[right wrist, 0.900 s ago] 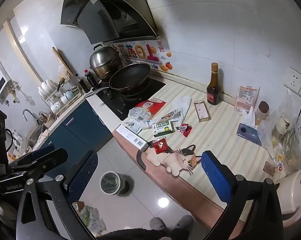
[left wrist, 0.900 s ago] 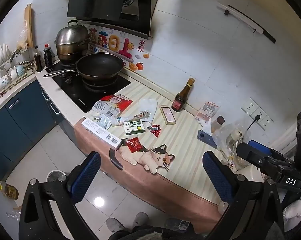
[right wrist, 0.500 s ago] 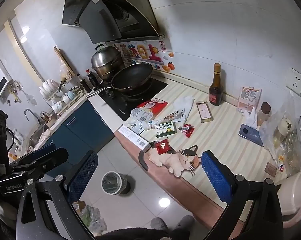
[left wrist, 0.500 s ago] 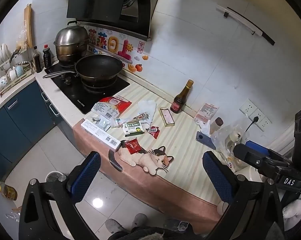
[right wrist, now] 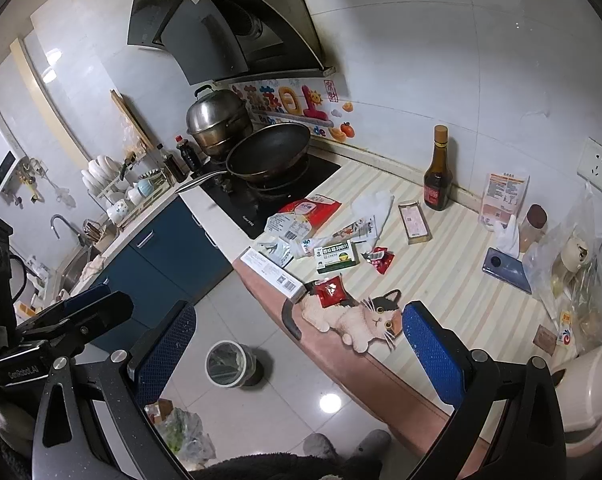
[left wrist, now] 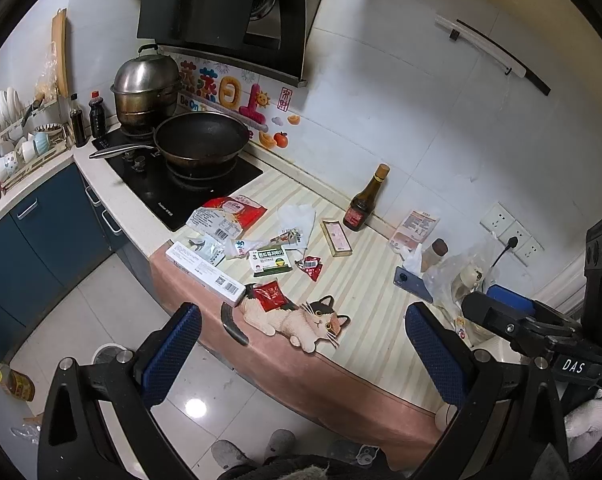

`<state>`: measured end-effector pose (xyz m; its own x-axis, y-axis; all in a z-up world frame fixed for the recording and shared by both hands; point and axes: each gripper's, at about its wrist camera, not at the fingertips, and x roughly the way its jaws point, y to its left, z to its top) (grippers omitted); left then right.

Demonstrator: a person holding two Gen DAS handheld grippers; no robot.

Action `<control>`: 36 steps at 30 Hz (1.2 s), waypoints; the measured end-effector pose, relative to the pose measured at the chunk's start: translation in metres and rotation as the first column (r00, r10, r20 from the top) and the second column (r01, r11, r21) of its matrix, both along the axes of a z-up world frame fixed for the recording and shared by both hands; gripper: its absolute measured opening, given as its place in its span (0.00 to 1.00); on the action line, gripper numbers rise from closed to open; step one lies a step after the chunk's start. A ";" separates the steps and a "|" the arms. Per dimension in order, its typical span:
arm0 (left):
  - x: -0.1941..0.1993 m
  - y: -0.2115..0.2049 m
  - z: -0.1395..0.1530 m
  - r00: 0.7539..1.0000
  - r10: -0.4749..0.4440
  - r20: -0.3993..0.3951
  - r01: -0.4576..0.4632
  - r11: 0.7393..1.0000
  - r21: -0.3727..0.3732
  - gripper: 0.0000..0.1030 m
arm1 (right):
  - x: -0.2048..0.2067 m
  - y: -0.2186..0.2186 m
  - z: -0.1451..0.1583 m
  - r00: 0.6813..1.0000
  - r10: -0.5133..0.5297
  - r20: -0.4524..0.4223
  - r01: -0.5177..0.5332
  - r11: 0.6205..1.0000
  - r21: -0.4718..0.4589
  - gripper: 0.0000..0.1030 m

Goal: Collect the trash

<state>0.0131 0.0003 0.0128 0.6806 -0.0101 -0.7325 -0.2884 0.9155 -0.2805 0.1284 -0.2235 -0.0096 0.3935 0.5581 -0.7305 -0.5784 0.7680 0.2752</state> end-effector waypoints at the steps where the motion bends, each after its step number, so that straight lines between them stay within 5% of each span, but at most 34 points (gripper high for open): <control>1: -0.001 0.000 -0.001 1.000 -0.001 0.001 0.001 1.000 -0.002 1.00 | 0.001 -0.001 -0.001 1.000 0.000 -0.001 0.000 1.000 0.001 1.00; 36: -0.012 0.000 -0.007 1.000 -0.018 0.002 0.018 1.000 -0.017 1.00 | -0.001 -0.005 -0.007 1.000 -0.006 -0.015 0.006 1.000 -0.002 1.00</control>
<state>0.0013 0.0003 0.0061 0.6815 -0.0350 -0.7309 -0.2713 0.9156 -0.2968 0.1274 -0.2283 -0.0163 0.3862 0.5542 -0.7374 -0.5693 0.7722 0.2822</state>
